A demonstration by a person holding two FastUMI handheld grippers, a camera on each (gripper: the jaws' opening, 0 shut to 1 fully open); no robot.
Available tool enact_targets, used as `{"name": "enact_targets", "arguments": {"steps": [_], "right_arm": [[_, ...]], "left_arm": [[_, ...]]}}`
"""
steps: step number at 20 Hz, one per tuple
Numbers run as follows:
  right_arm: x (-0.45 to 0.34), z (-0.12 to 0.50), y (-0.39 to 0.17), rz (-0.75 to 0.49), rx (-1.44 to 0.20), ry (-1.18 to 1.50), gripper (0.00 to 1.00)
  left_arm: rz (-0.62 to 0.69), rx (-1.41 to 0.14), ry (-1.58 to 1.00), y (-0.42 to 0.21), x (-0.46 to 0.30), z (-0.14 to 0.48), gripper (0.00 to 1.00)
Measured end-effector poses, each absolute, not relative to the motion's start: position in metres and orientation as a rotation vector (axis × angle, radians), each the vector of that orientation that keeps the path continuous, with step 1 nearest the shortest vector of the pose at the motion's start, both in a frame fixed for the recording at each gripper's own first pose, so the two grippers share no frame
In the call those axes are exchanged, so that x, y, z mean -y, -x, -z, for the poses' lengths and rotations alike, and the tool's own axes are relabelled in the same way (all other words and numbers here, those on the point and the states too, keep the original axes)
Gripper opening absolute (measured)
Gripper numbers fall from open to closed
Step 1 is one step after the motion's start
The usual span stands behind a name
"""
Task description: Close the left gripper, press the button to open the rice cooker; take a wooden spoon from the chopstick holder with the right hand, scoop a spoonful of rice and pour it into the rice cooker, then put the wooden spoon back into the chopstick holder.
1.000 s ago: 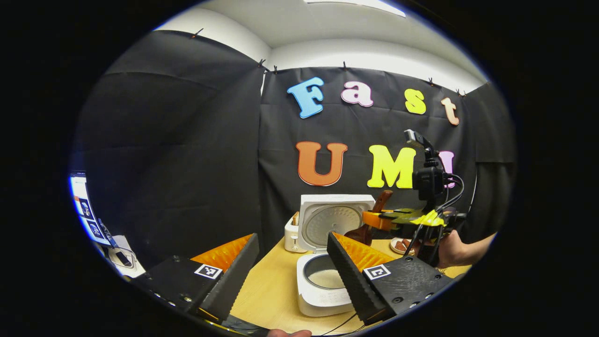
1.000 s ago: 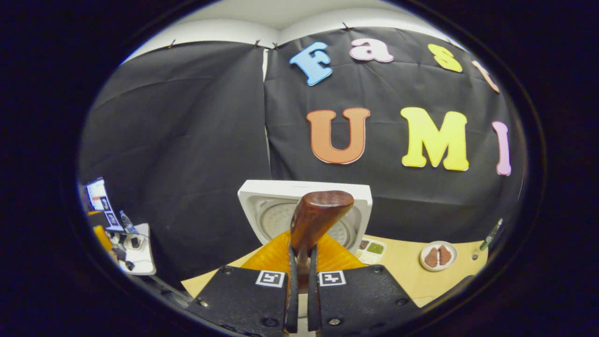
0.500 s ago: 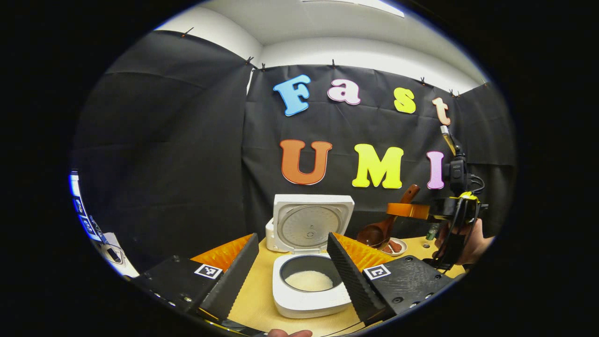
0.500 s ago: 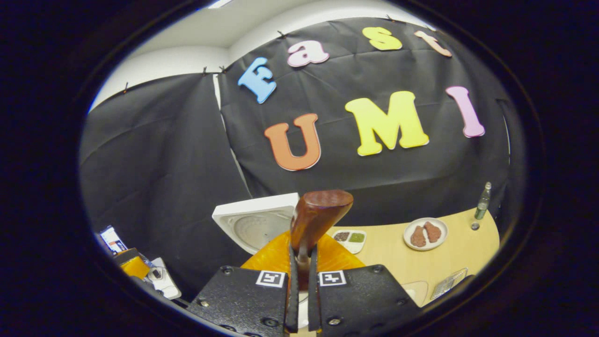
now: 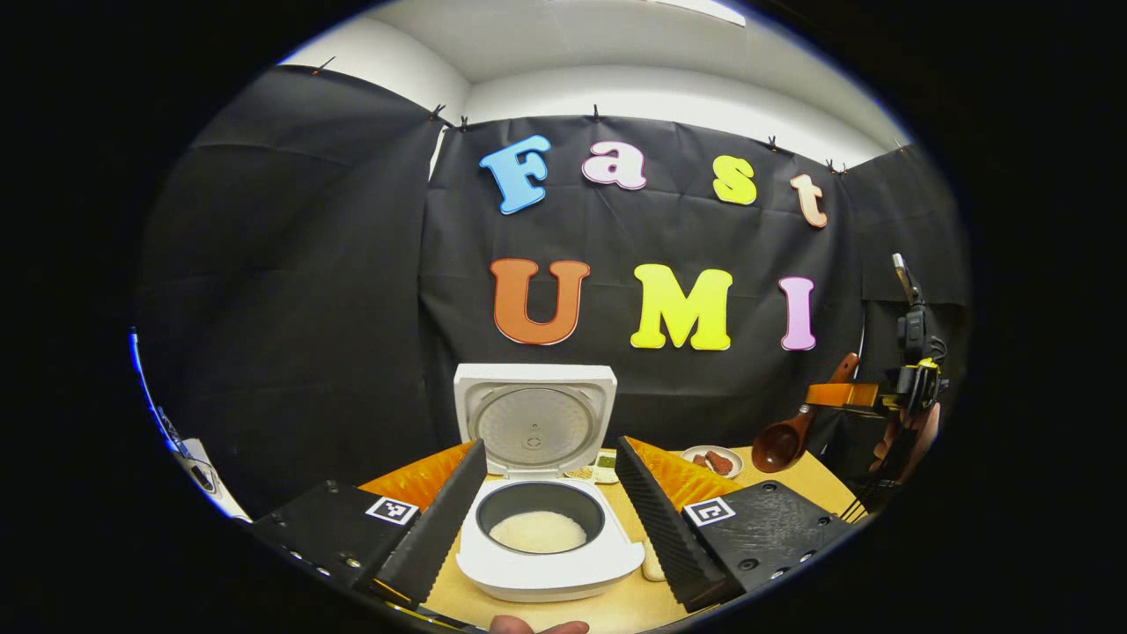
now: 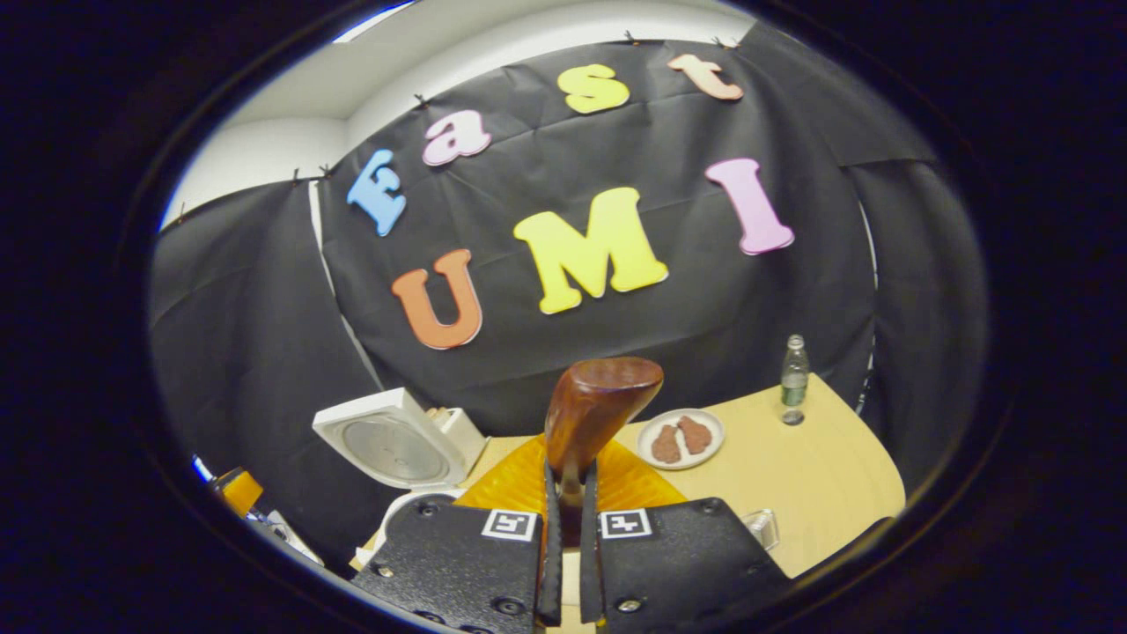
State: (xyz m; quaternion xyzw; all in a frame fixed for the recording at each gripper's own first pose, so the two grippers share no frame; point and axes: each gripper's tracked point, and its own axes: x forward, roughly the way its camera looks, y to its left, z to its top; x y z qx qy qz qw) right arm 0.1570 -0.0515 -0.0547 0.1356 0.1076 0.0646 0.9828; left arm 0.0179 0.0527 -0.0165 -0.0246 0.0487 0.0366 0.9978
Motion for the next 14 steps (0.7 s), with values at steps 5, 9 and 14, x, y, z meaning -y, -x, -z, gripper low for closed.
{"name": "enact_targets", "arguments": {"steps": [5, 9, 14], "right_arm": [[0.127, 0.081, -0.146, -0.022, -0.244, -0.304, 0.13], [0.169, 0.123, -0.150, 0.047, -0.297, -0.301, 0.13], [0.200, 0.183, -0.164, 0.099, -0.373, -0.336, 0.13]], "left_arm": [[-0.055, -0.119, 0.066, -0.027, -0.023, 0.017, 0.94], [-0.059, -0.140, 0.093, -0.037, -0.006, 0.020, 0.94], [-0.080, -0.175, 0.077, -0.043, 0.004, 0.026, 0.94]]}}
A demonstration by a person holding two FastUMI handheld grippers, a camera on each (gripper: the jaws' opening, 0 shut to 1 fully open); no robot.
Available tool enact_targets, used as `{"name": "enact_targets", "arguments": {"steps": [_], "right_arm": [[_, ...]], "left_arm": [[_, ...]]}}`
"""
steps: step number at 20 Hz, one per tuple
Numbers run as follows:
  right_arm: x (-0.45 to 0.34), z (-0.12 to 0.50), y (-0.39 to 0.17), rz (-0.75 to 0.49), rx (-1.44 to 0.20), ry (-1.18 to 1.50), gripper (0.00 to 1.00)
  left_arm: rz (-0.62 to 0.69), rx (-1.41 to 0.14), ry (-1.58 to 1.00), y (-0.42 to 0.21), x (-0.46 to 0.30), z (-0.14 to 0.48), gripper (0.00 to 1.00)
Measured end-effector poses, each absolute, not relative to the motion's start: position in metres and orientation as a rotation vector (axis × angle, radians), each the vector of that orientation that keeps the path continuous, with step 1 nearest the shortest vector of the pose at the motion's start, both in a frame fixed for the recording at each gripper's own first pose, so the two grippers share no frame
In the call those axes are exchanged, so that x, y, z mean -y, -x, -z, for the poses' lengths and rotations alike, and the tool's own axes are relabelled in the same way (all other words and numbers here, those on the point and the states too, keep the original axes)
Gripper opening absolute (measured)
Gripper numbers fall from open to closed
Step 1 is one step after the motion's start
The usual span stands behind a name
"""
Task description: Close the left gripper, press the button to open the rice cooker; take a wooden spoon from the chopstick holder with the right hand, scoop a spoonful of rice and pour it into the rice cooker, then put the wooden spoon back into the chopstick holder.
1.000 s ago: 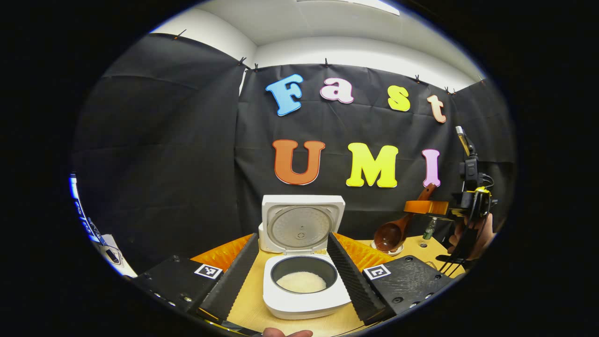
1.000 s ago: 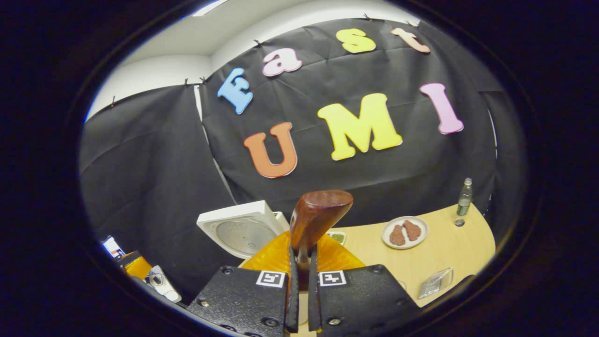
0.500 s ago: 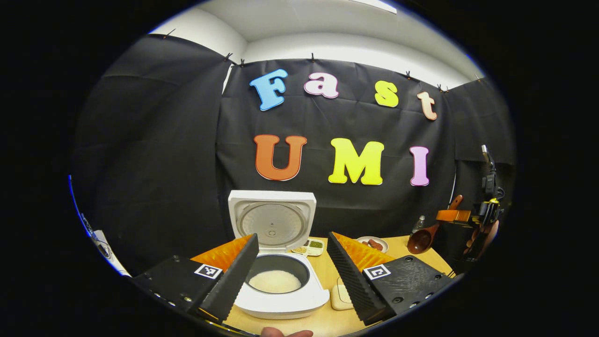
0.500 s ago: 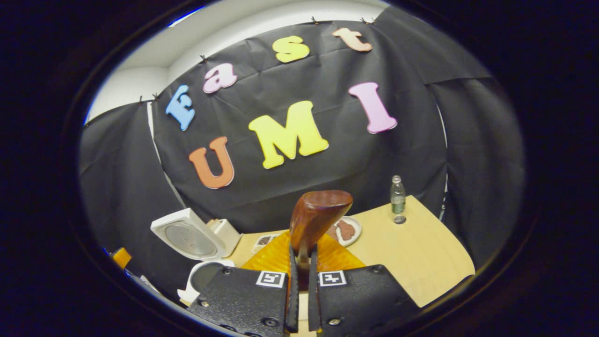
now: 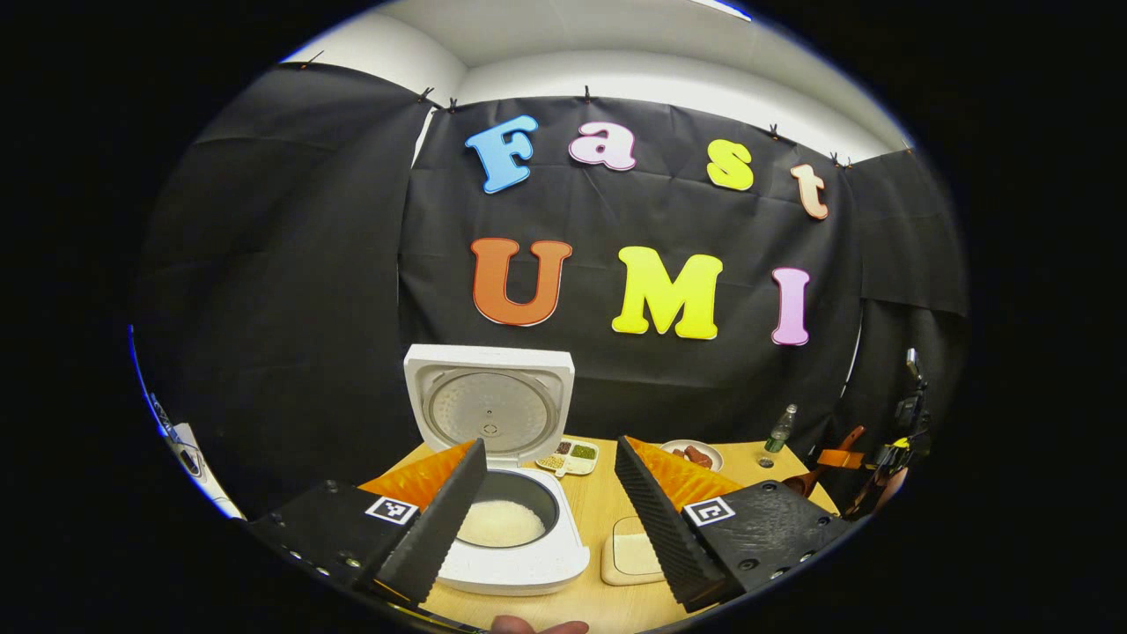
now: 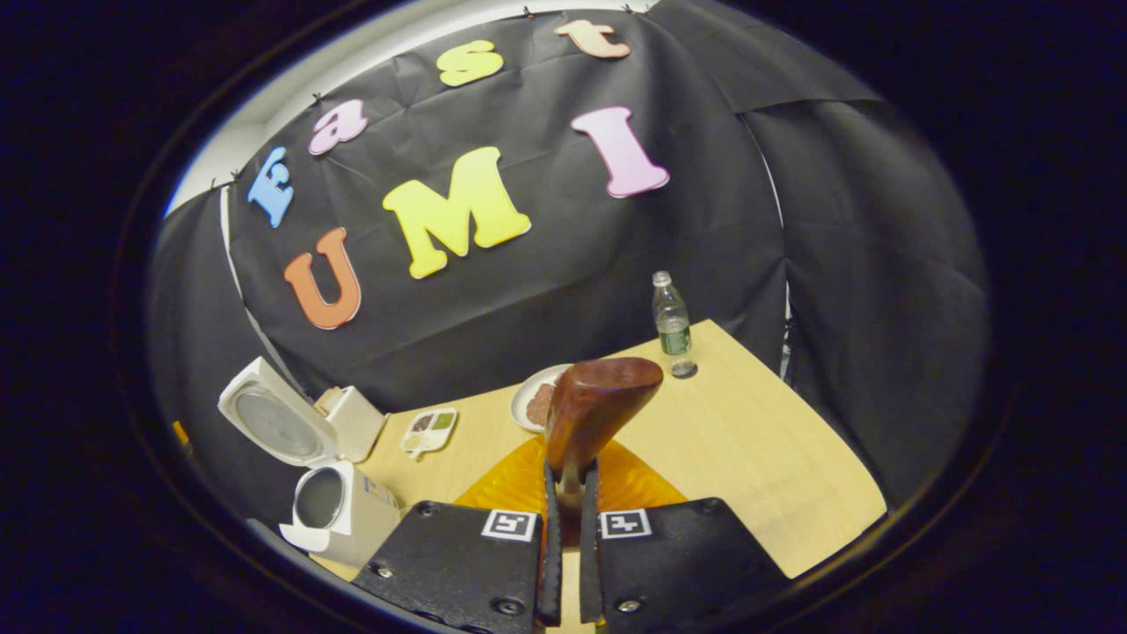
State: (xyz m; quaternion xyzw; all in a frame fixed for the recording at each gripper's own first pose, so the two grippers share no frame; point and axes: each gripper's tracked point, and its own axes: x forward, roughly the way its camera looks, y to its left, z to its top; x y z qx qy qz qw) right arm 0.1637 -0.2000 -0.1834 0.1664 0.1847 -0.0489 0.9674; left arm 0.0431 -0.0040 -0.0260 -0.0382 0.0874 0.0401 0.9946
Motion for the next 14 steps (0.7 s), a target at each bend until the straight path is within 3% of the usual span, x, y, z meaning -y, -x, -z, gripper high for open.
{"name": "enact_targets", "arguments": {"steps": [14], "right_arm": [[0.207, 0.301, -0.207, 0.110, -0.492, -0.289, 0.13]], "left_arm": [[-0.140, -0.253, 0.041, -0.046, 0.001, 0.034, 0.94]]}}
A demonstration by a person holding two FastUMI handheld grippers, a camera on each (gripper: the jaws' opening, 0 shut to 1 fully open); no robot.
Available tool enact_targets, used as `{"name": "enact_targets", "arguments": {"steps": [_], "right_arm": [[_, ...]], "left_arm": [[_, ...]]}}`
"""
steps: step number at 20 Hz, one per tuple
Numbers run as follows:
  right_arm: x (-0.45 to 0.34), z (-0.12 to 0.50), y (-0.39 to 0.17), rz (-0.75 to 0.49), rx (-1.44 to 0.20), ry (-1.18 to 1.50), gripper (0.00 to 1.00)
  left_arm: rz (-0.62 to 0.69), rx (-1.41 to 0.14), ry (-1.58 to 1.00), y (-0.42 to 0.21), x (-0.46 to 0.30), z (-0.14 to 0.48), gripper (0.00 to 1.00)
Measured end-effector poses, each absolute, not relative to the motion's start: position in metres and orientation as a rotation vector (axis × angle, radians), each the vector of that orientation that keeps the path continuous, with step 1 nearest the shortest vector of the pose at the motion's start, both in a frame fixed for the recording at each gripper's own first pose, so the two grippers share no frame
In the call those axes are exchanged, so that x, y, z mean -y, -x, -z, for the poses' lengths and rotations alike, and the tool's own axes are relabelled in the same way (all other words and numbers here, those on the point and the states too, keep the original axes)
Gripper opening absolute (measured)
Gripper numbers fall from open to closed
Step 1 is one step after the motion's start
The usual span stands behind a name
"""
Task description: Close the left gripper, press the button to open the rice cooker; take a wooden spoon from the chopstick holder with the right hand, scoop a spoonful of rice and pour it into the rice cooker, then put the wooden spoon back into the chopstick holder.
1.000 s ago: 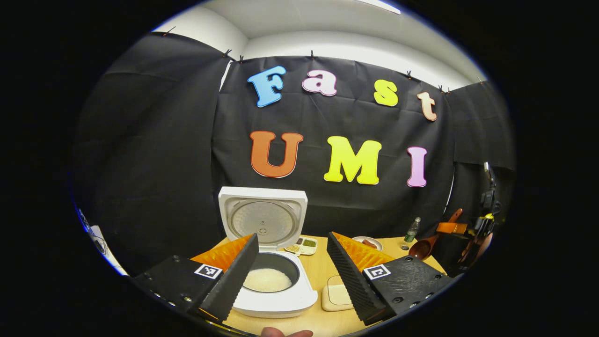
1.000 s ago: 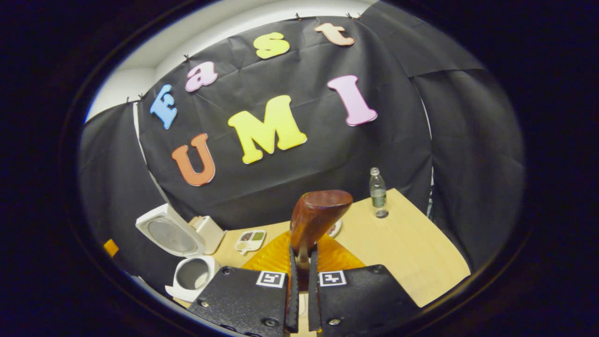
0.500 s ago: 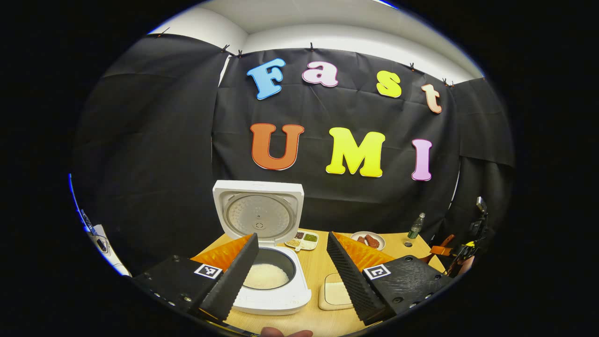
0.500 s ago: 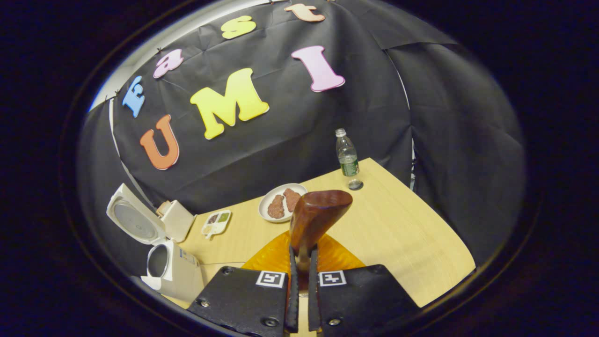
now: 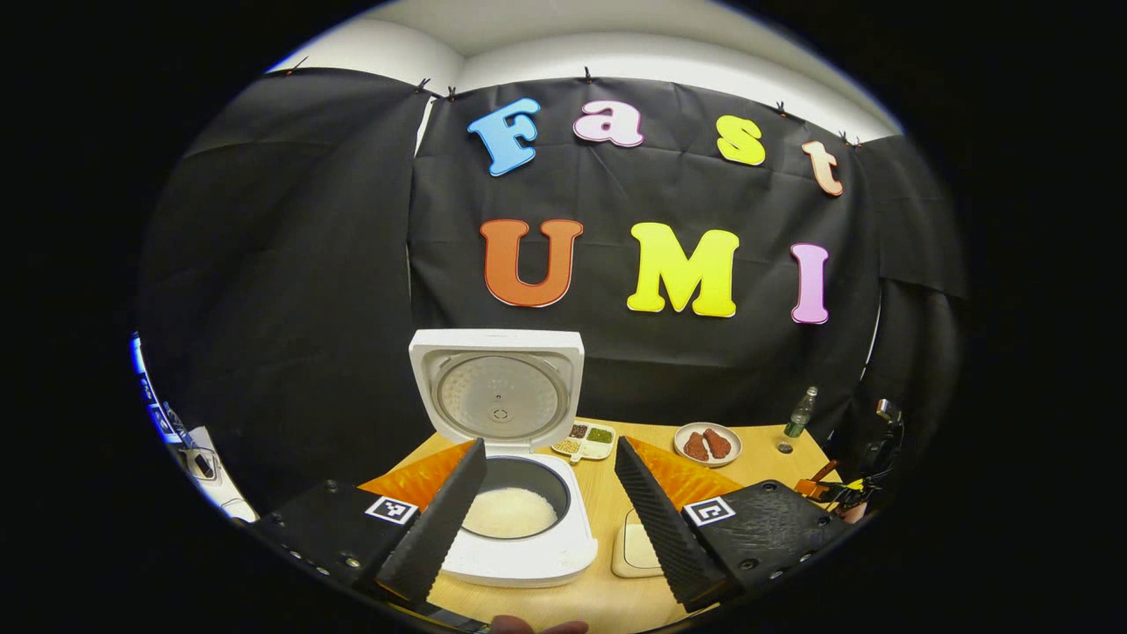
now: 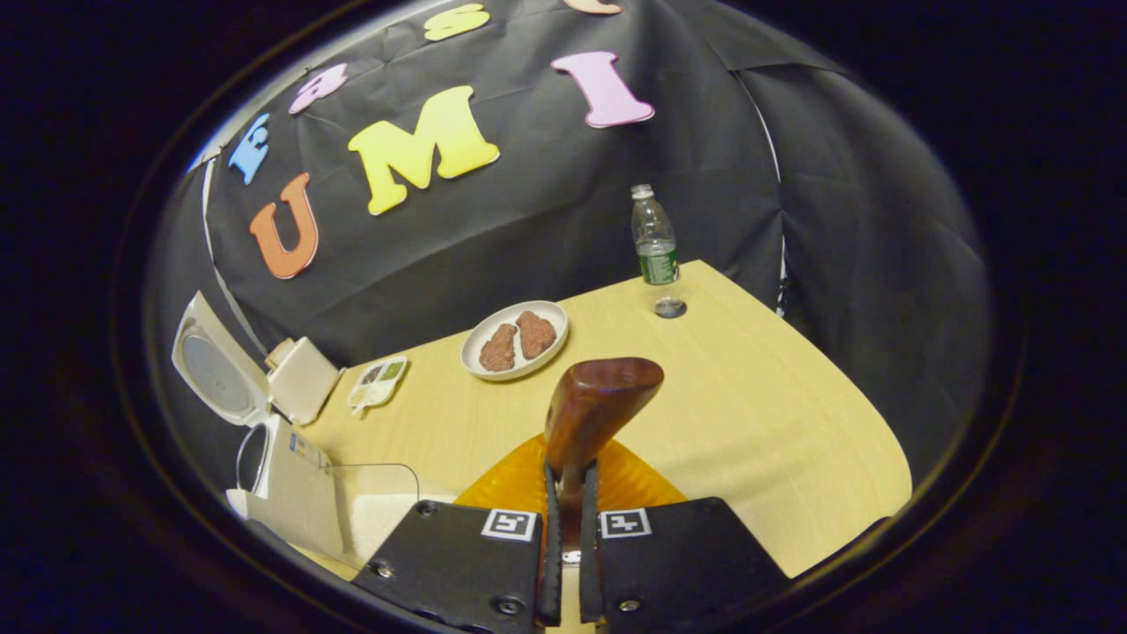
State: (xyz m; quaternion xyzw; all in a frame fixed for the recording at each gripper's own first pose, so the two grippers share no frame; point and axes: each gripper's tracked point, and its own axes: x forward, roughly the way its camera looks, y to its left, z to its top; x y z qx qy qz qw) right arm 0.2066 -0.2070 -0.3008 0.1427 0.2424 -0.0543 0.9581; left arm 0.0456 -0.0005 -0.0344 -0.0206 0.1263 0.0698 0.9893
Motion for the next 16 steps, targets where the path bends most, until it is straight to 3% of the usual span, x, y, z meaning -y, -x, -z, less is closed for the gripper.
{"name": "enact_targets", "arguments": {"steps": [5, 9, 10, 11, 12, 14, 16], "right_arm": [[0.209, 0.307, -0.209, 0.112, -0.482, -0.300, 0.15], [0.212, 0.300, -0.206, 0.099, -0.470, -0.287, 0.24], [0.215, 0.296, -0.205, 0.106, -0.464, -0.269, 0.39], [0.216, 0.292, -0.204, 0.109, -0.458, -0.256, 0.46], [0.218, 0.289, -0.202, 0.115, -0.453, -0.242, 0.64], [0.223, 0.278, -0.197, 0.126, -0.436, -0.225, 0.84], [0.230, 0.267, -0.192, 0.146, -0.419, -0.210, 0.92]], "left_arm": [[-0.135, -0.255, 0.035, -0.048, 0.002, 0.033, 0.94], [-0.117, -0.249, 0.039, -0.051, 0.007, 0.033, 0.94], [-0.111, -0.246, 0.042, -0.052, 0.009, 0.032, 0.94], [-0.106, -0.241, 0.045, -0.053, 0.010, 0.030, 0.94], [-0.101, -0.236, 0.047, -0.056, 0.011, 0.029, 0.94], [-0.093, -0.225, 0.051, -0.058, 0.011, 0.026, 0.94], [-0.087, -0.212, 0.057, -0.061, 0.011, 0.023, 0.94]]}}
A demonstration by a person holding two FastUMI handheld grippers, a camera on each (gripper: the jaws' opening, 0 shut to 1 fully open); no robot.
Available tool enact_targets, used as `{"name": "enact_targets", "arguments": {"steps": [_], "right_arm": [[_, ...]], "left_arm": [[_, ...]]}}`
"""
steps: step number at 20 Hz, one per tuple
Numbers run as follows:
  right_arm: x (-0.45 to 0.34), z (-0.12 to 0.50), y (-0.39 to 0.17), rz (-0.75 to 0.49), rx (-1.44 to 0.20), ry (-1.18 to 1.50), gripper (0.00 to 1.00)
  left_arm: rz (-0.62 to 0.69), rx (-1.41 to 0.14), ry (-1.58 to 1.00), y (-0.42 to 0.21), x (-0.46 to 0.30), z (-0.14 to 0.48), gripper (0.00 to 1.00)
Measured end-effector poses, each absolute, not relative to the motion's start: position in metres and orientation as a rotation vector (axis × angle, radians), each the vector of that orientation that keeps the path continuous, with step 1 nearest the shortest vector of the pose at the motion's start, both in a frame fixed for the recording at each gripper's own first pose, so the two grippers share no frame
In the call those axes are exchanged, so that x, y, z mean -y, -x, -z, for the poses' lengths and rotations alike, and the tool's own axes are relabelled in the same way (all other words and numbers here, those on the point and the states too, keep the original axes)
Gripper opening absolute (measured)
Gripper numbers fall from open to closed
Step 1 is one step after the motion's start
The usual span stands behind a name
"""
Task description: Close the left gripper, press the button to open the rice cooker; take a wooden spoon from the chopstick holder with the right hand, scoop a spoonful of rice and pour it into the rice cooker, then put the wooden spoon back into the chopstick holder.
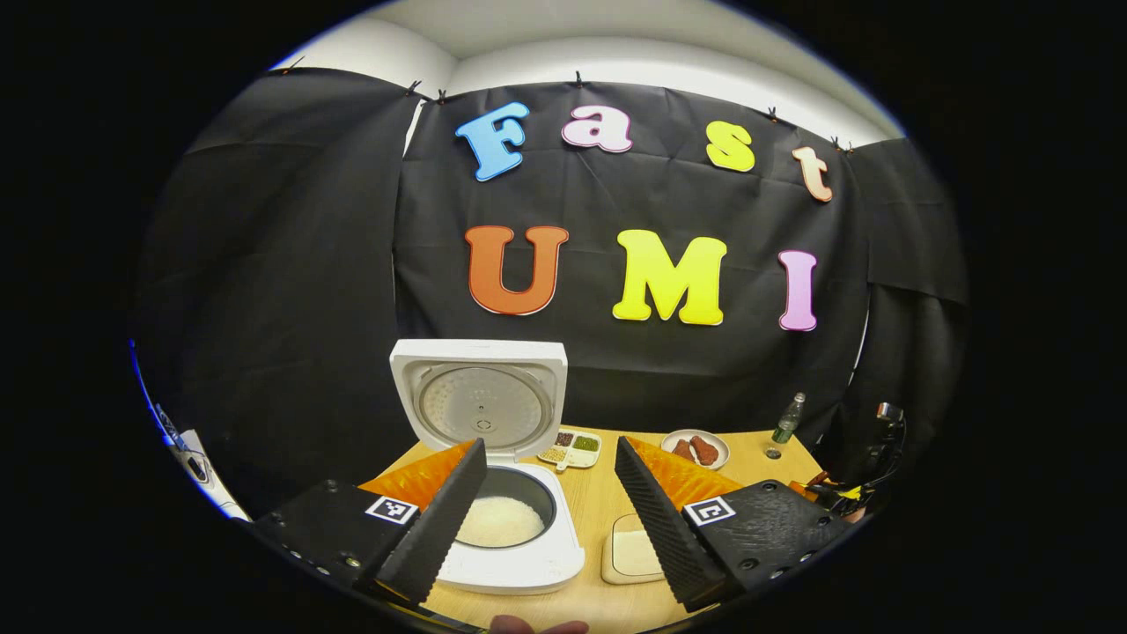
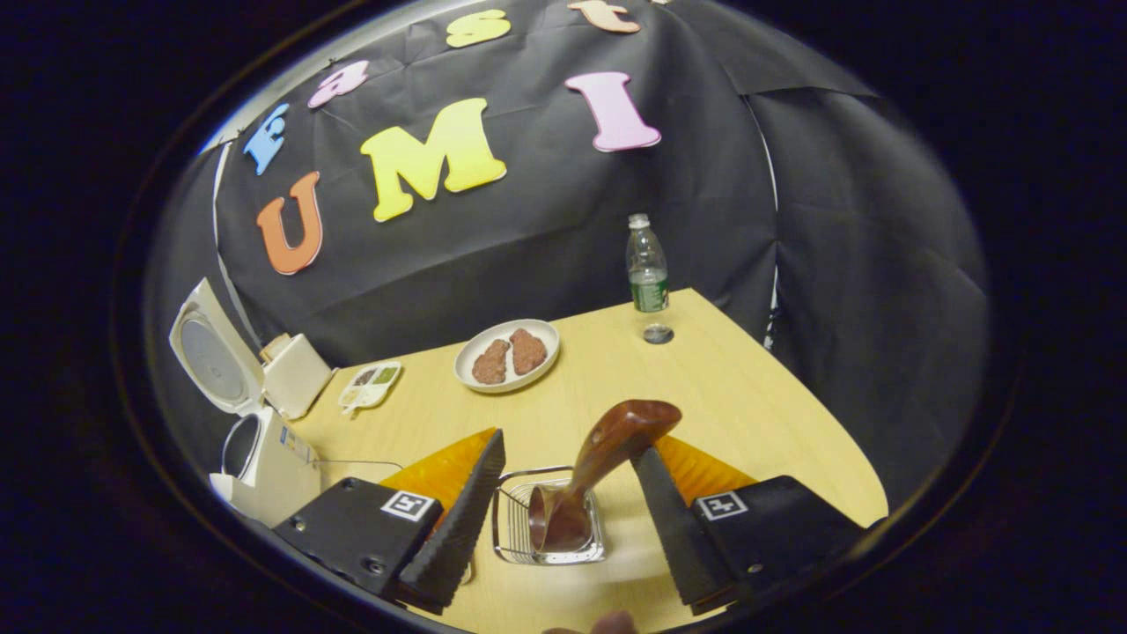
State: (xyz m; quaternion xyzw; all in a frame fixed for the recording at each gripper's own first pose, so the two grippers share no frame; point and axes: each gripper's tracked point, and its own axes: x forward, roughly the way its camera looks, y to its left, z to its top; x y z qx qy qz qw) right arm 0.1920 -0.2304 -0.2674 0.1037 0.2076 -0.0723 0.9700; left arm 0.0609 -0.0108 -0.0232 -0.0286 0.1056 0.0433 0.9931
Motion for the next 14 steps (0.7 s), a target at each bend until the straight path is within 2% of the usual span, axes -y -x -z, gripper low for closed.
{"name": "enact_targets", "arguments": {"steps": [1, 6, 11, 14], "right_arm": [[0.233, 0.261, -0.189, 0.155, -0.411, -0.205, 0.96], [0.241, 0.221, -0.163, 0.200, -0.336, -0.177, 0.96], [0.220, 0.173, -0.137, 0.191, -0.265, -0.098, 0.96], [0.202, 0.144, -0.124, 0.178, -0.220, -0.051, 1.00]], "left_arm": [[-0.084, -0.204, 0.061, -0.063, 0.011, 0.020, 0.94], [-0.054, -0.147, 0.072, -0.076, 0.005, 0.001, 0.94], [-0.024, -0.097, 0.080, -0.097, -0.005, -0.017, 0.94], [-0.010, -0.097, 0.071, -0.112, -0.014, -0.024, 0.94]]}}
